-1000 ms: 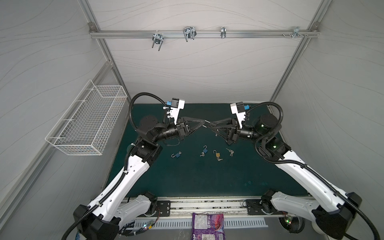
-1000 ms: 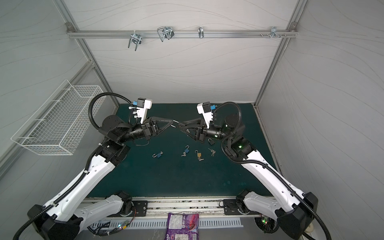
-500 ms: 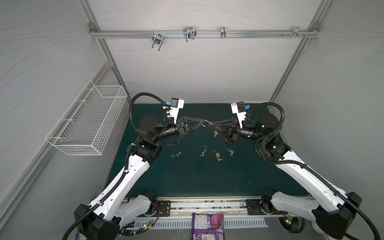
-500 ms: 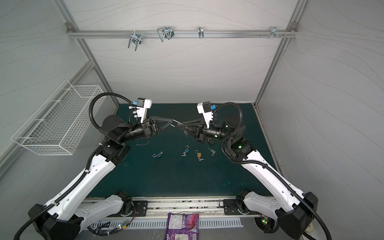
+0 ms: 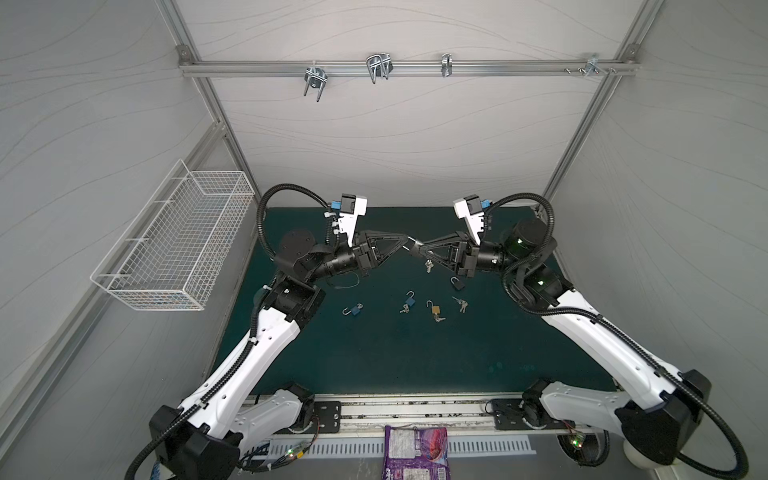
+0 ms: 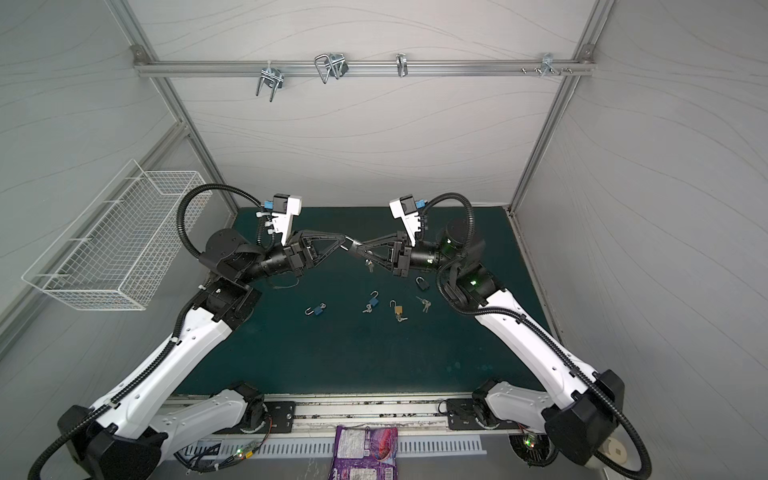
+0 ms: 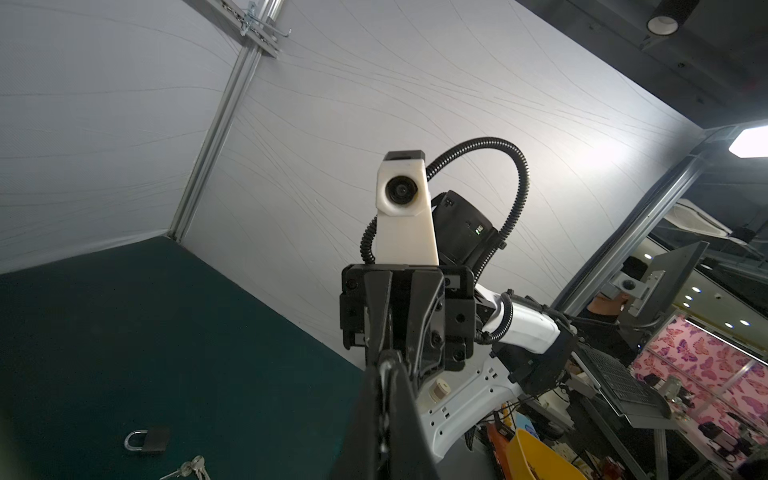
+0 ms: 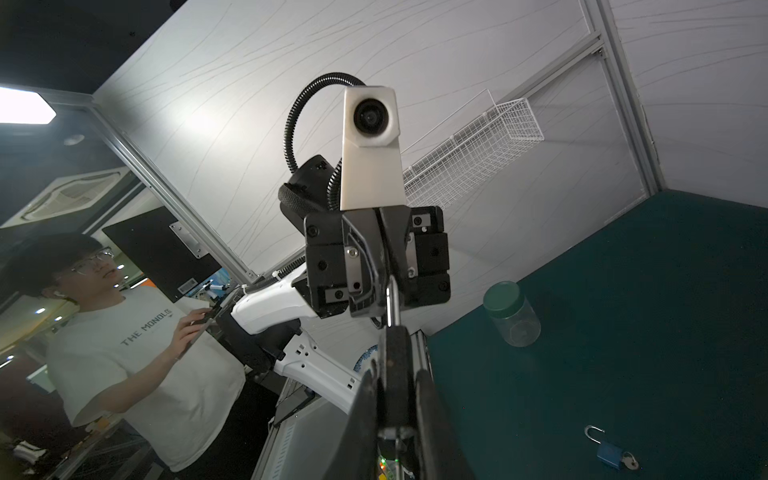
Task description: Lock with the key
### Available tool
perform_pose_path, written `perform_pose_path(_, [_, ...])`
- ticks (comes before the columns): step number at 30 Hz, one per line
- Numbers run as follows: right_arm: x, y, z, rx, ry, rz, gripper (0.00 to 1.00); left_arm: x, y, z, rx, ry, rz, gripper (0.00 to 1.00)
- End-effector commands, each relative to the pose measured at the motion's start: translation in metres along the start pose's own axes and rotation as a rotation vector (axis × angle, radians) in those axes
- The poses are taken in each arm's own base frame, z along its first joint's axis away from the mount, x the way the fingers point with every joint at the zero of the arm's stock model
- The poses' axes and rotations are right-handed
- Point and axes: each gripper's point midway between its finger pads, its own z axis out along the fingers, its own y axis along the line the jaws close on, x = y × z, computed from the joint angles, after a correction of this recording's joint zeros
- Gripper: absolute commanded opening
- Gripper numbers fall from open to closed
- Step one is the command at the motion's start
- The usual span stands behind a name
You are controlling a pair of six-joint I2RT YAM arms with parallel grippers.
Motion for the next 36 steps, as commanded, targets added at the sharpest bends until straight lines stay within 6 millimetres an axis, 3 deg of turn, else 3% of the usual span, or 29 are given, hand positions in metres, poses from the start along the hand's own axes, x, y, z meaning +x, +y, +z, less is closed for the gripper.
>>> perform_pose_path(1, [-0.024, 0.024, 0.006, -0.073, -0.048, -0.055, 0.0, 0.038, -0.014, 0.013, 0.106, 0.149, -0.029, 0.0])
perform_pose_path(10, [-0.036, 0.02, 0.011, -0.025, -0.043, -0.153, 0.0, 0.073, -0.024, 0.029, 0.165, 0.248, -0.073, 0.0])
perform_pose_path(12, [-0.034, 0.019, 0.008, -0.006, -0.035, -0.184, 0.0, 0.063, -0.013, 0.023, 0.115, 0.194, -0.076, 0.0])
perform_pose_path(15, [-0.027, 0.014, -0.005, 0.053, -0.043, -0.234, 0.03, 0.017, 0.002, -0.001, 0.064, 0.026, -0.078, 0.0])
perform_pose_path(16, [-0.024, 0.012, -0.01, 0.067, -0.048, -0.244, 0.23, 0.003, 0.005, -0.009, 0.054, -0.021, -0.076, 0.0])
perform_pose_path(17, [-0.022, 0.01, -0.014, 0.077, -0.049, -0.25, 0.34, -0.006, 0.005, -0.014, 0.053, -0.048, -0.077, 0.0])
perform_pose_path(20, [-0.01, -0.003, -0.023, 0.132, -0.038, -0.237, 0.49, -0.021, -0.002, -0.017, 0.071, -0.066, -0.062, 0.0])
perform_pose_path(23, [-0.001, -0.018, -0.027, 0.206, -0.013, -0.209, 0.5, -0.024, -0.006, -0.016, 0.083, -0.063, -0.057, 0.0])
perform_pose_path(27, [0.007, -0.022, -0.025, 0.202, 0.019, -0.183, 0.51, -0.025, -0.006, -0.016, 0.089, -0.07, -0.061, 0.0])
perform_pose_path(36, [0.012, -0.011, -0.015, 0.119, 0.057, -0.193, 0.46, -0.02, 0.0, -0.015, 0.082, -0.063, -0.071, 0.0])
